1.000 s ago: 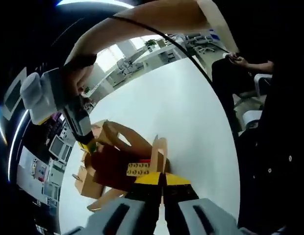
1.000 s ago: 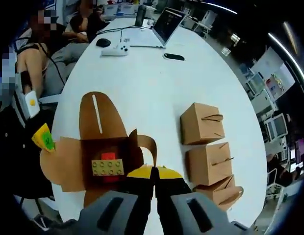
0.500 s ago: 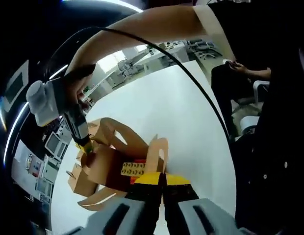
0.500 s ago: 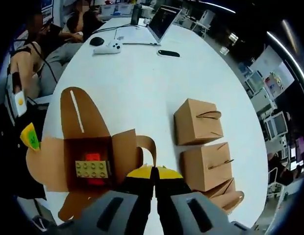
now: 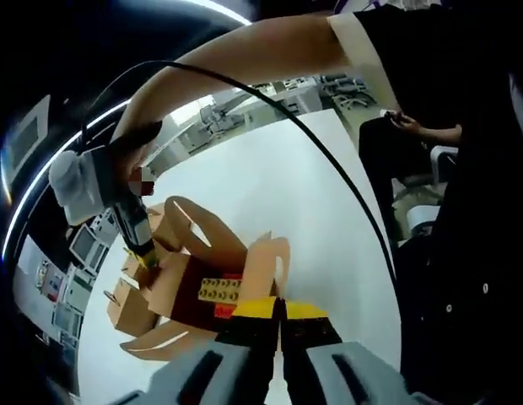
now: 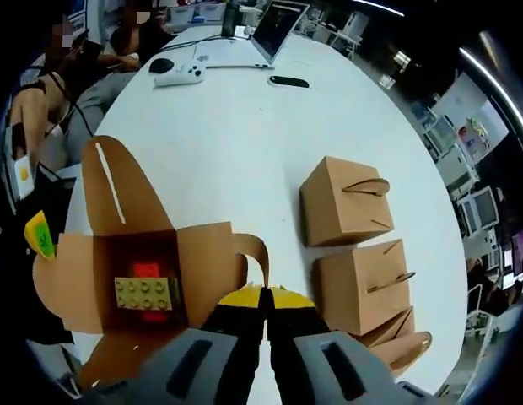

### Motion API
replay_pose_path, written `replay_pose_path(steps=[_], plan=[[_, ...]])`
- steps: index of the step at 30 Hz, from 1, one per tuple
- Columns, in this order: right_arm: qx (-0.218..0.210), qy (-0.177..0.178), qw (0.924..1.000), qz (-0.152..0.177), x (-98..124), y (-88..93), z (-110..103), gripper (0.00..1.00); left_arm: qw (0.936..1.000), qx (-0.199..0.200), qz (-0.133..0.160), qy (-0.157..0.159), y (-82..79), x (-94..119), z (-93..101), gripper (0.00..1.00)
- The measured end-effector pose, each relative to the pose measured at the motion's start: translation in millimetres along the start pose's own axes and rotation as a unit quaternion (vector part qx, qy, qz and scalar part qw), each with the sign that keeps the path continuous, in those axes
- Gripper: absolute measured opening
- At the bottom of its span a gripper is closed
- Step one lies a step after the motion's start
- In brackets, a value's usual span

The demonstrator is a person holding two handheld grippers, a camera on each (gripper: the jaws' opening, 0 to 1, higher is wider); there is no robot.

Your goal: Pick up one paper box from the group, open the paper box, and remove the item inside

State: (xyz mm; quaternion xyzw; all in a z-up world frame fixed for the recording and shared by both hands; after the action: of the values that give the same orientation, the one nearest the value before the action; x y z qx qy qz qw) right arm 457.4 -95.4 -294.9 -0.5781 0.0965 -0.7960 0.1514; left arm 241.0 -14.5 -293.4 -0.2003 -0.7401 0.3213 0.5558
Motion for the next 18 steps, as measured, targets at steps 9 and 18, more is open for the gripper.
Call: replay_pose_path(steps=[9, 18], plan=[[-0.016, -0.002, 0.9998, 0.013, -7, 5.6, -2, 0.03, 0.9999, -0.002, -0.008, 0.006, 2.4, -1, 0.4, 0.03], [-0.011, 0.015, 0.9996, 0.023, 7, 1.6, 0, 0.04, 0.9998, 0.008, 0.015, -0.01, -5.9, 6, -3.0, 0.05]])
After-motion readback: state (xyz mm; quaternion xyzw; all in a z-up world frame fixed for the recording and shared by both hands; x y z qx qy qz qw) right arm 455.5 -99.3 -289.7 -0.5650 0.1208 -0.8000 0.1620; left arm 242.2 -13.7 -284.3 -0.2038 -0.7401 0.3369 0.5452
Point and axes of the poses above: the point that each gripper's makers call its tool centre point, and the gripper's own axes: x roughly backward along the fingers, z roughly to its right, y roughly out of its underside, the point moved 7 cm from there along x, roughly backward along the fingers, and after that the axes turned 14 degrees about x, right-handed, at the moved point
